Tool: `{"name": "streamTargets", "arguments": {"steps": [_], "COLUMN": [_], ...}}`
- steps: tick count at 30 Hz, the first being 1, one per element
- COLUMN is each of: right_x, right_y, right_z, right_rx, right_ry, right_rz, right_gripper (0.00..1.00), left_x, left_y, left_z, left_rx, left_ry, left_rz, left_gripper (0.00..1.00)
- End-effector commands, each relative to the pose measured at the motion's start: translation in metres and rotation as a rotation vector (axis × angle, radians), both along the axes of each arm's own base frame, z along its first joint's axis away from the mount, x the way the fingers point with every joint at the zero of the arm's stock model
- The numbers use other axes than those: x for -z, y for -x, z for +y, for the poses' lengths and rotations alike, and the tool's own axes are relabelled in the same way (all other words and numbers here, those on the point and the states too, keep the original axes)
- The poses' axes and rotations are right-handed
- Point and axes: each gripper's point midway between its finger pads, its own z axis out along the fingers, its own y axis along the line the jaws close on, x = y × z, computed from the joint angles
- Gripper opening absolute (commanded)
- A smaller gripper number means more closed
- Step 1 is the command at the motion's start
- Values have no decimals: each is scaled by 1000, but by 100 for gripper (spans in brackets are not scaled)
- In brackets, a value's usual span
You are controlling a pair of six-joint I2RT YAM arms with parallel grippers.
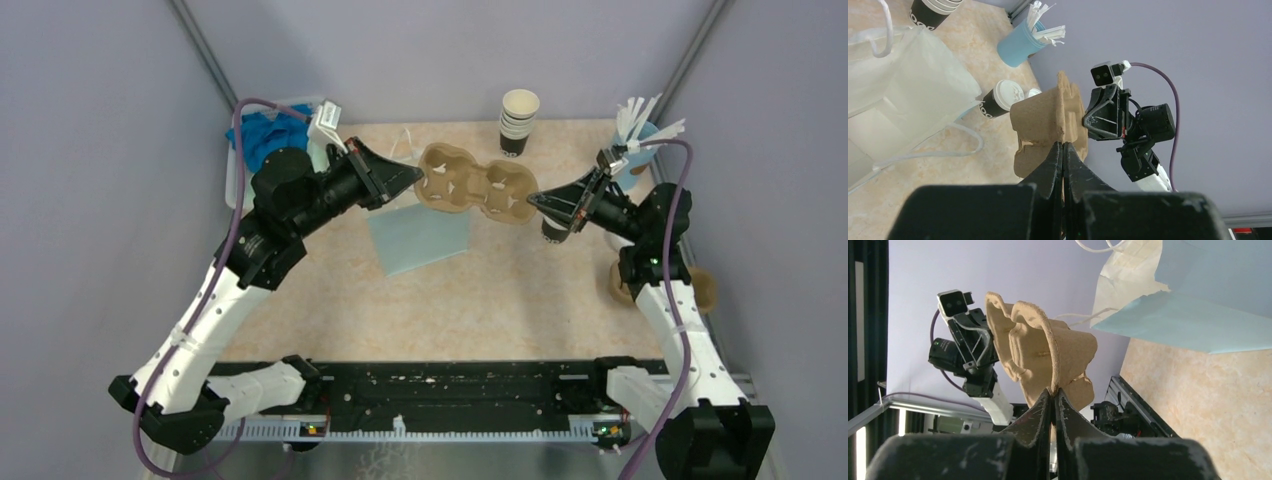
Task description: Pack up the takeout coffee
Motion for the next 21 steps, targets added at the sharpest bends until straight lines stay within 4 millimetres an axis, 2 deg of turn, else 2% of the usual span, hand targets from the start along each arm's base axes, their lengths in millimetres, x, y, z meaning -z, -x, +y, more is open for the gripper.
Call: {"name": "streamTargets", "arguments": {"steps": [1,2,6,8,11,14,17,21], "right_x": [-24,-26,-34,-36,-42,-43,-37,-38], "right_y": [0,-2,-14,-22,-33,-44,-57,-69], "right_z": [-2,-2,-3,-4,-6,-7,-13,-21], "right_rx": [2,4,21,30,35,35,59,85], "right_ry": [-20,-16,66,139,209,260,353,470], "right_rz": [-85,-87,-100,-115,-134,-141,-137,-159], "right_gripper": [0,0,0,0,0,0,0,0], "left_x": [-11,-8,5,9,18,27,41,62], "left_y": [-3,-4,-10,-14,-17,-19,-24,-33], "left_z": [6,8,30,43,64,72,67,49], "left_rx": [-33,-48,-158,-218,-304,-321,-292,-228], "left_ry": [26,11,-95,-165,-269,-357,-434,-488], "left_rz": [-32,-22,19,23,54,53,91,173], "left_gripper": [0,2,48,60,69,77,85,85]}}
